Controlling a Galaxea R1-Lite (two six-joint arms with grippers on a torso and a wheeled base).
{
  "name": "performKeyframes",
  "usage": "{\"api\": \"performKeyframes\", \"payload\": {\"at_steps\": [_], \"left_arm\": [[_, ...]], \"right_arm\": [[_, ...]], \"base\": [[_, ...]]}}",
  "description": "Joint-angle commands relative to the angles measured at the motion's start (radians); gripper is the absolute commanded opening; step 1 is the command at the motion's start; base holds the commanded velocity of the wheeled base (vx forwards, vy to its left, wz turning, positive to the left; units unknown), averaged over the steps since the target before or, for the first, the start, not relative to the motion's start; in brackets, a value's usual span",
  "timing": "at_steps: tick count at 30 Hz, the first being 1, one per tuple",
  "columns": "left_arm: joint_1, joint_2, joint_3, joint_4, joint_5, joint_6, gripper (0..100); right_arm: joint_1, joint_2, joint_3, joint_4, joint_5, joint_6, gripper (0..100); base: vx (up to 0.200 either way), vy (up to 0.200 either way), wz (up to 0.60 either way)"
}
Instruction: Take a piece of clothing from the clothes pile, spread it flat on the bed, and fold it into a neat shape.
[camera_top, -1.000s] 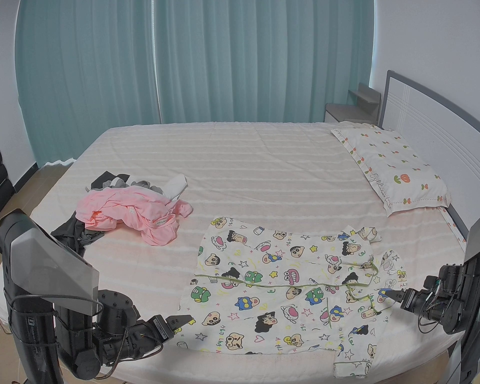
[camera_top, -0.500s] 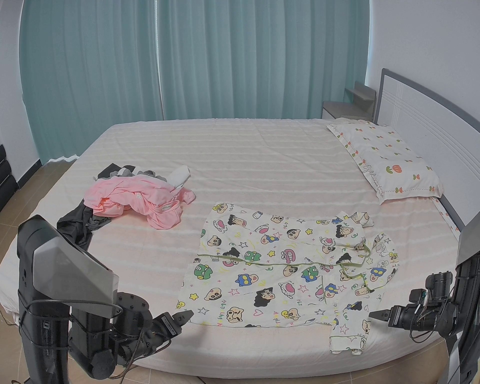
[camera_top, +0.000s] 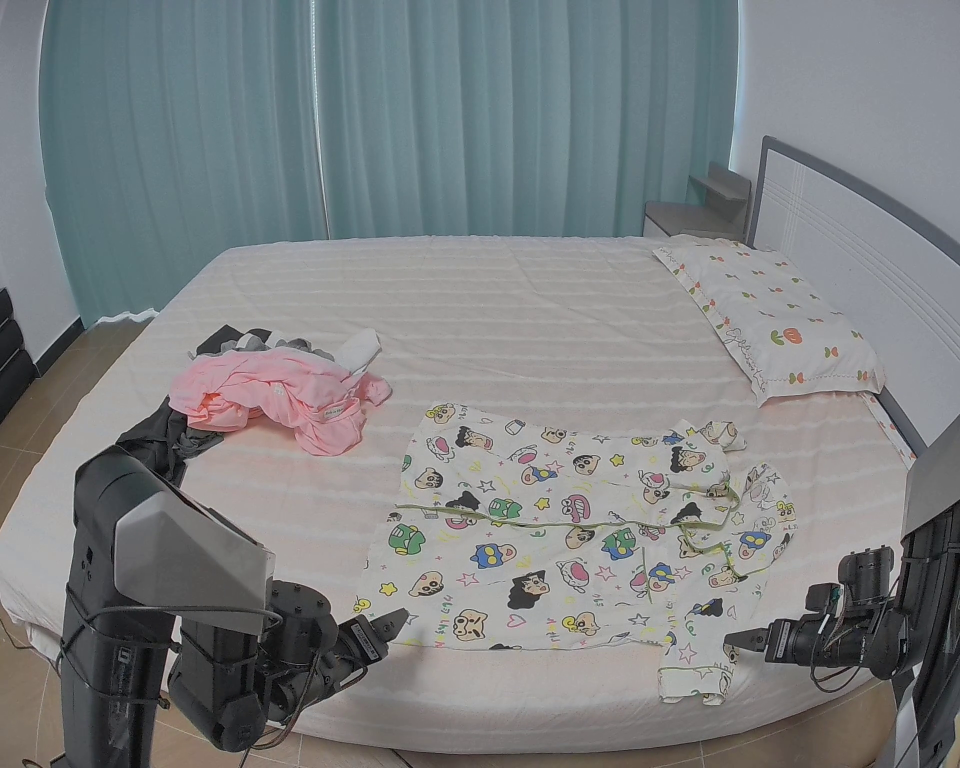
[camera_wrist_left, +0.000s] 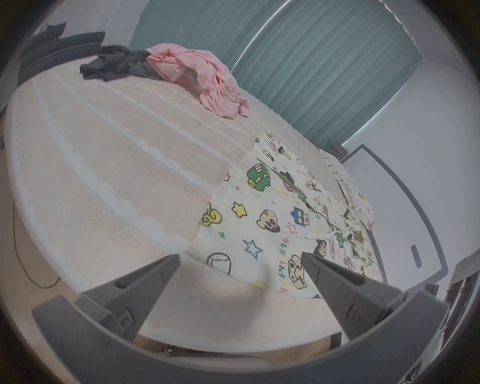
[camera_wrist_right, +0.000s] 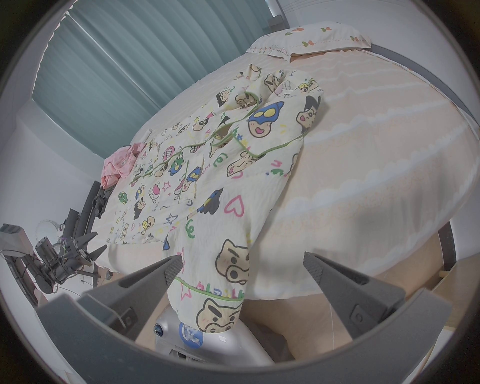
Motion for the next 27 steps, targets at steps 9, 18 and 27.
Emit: {"api": "performKeyframes", "payload": {"at_steps": [9, 18, 27], "left_arm": [[-0.011, 0.085, -0.063, -0.014, 0.059, 0.075, 100], [-0.011, 0.102, -0.082, -0.015, 0.083, 0.101, 0], [-0.003, 0.096, -0.088, -0.015, 0.148, 0.059, 0]], "right_arm": [[0.050, 0.031, 0.018, 0.001, -0.028, 0.000, 100], [0.101, 0.039, 0.018, 0.007, -0.094, 0.006, 100], [0.157, 0.025, 0.018, 0.039, -0.111, 0.034, 100]], "base": [[0.000, 0.000, 0.00], [0.000, 0.000, 0.00], [0.000, 0.000, 0.00]]}}
